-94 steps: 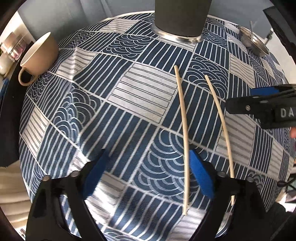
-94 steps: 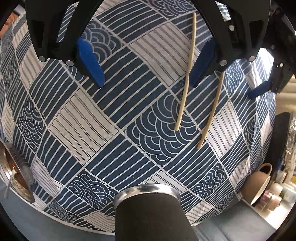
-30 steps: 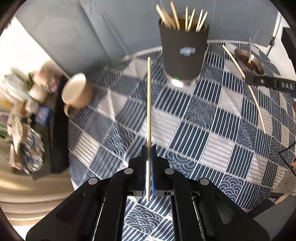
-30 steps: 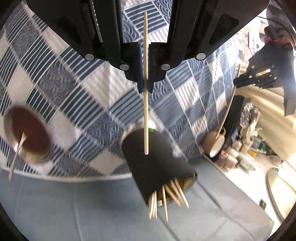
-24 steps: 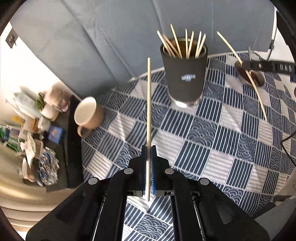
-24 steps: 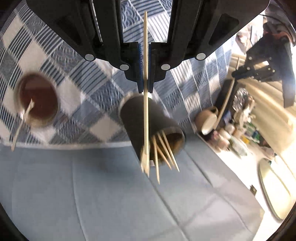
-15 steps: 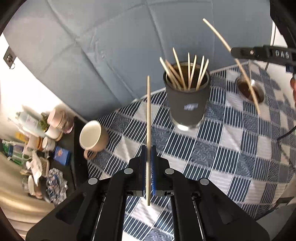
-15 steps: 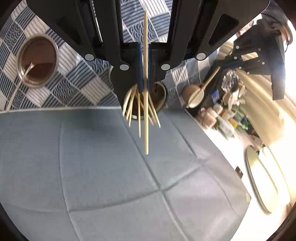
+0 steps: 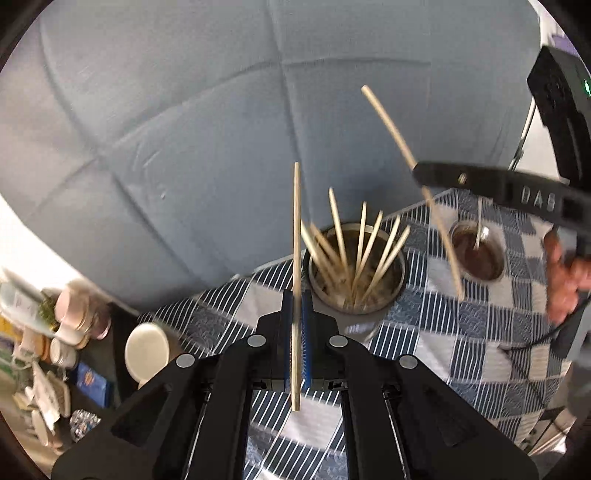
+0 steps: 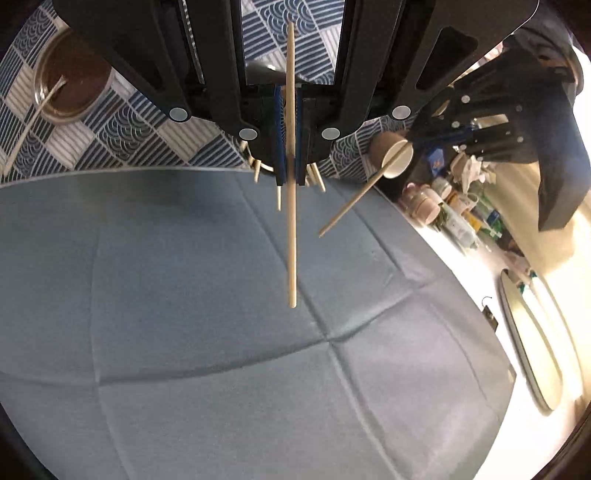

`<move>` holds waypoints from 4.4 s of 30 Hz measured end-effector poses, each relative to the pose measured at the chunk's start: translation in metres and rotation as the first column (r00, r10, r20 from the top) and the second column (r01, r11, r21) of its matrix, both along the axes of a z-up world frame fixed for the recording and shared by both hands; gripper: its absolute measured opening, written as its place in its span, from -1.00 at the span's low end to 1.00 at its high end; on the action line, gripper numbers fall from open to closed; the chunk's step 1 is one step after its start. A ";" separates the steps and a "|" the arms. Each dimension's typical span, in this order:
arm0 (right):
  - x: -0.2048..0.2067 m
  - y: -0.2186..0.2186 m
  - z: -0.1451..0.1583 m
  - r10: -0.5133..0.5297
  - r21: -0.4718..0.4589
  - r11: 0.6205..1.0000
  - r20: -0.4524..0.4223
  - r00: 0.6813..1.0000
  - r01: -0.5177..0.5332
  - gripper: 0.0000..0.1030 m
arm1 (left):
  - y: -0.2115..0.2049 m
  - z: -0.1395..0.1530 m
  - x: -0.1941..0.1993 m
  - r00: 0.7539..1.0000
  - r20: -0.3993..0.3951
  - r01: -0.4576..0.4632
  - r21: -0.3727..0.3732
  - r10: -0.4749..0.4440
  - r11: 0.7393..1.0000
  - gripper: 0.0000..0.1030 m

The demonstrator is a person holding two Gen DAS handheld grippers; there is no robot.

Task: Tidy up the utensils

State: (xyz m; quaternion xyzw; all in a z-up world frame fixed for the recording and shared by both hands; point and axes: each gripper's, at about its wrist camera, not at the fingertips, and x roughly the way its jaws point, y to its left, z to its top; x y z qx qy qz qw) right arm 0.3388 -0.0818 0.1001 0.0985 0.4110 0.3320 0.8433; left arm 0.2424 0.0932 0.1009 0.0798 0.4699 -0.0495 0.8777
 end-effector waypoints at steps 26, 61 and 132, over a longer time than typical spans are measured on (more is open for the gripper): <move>0.039 0.020 -0.033 -0.059 0.015 0.998 0.001 0.998 0.059 -0.90 | 0.044 -0.030 0.051 0.998 0.043 0.056 -0.526 -0.039 0.849 -0.90; 0.057 0.030 -0.058 -0.077 0.005 0.997 -0.096 0.992 0.078 -0.87 | 0.047 0.019 0.009 0.999 -0.006 0.027 -0.445 -0.032 0.895 -0.91; -0.127 0.015 -0.022 -0.097 -0.262 0.952 0.233 0.968 0.159 0.83 | 0.041 -0.003 -0.086 0.987 0.063 -0.149 -0.035 0.150 0.988 0.88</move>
